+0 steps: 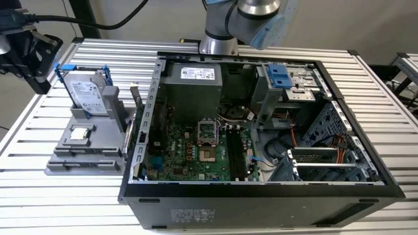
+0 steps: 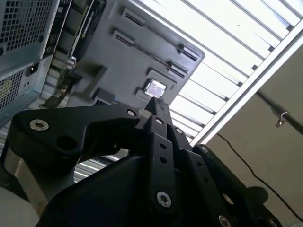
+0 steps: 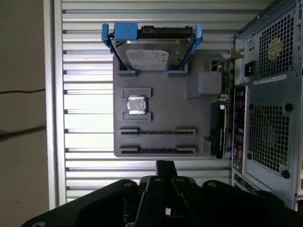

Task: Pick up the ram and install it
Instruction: 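Reach for the ram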

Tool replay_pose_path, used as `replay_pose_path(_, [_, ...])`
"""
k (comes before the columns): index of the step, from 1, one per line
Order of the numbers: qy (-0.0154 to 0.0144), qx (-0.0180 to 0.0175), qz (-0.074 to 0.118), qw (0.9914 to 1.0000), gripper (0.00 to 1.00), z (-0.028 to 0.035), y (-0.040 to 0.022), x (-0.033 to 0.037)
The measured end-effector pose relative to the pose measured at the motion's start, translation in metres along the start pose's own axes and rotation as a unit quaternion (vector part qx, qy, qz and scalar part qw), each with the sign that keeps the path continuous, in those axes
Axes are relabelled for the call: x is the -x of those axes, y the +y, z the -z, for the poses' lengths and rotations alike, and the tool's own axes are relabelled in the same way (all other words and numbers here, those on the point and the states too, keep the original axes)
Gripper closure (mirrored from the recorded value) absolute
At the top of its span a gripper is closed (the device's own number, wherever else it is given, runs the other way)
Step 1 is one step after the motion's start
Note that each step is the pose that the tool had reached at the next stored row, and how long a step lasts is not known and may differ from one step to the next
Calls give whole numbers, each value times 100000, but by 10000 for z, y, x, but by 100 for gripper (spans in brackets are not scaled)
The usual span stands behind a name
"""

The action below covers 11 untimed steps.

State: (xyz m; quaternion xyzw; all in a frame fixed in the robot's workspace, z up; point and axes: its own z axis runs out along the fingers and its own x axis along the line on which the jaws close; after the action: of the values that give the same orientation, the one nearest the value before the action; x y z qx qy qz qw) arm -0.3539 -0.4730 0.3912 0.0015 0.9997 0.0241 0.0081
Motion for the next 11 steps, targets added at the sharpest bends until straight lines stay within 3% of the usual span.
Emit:
replay_pose_path(5, [207,-59,4391,99903,100,-1,0,0])
replay_pose_path(7, [295,-107,6185,99808,100,-1,0,0])
replay_pose_path(11, [477,-254,9796,99518,100,0,-1,0])
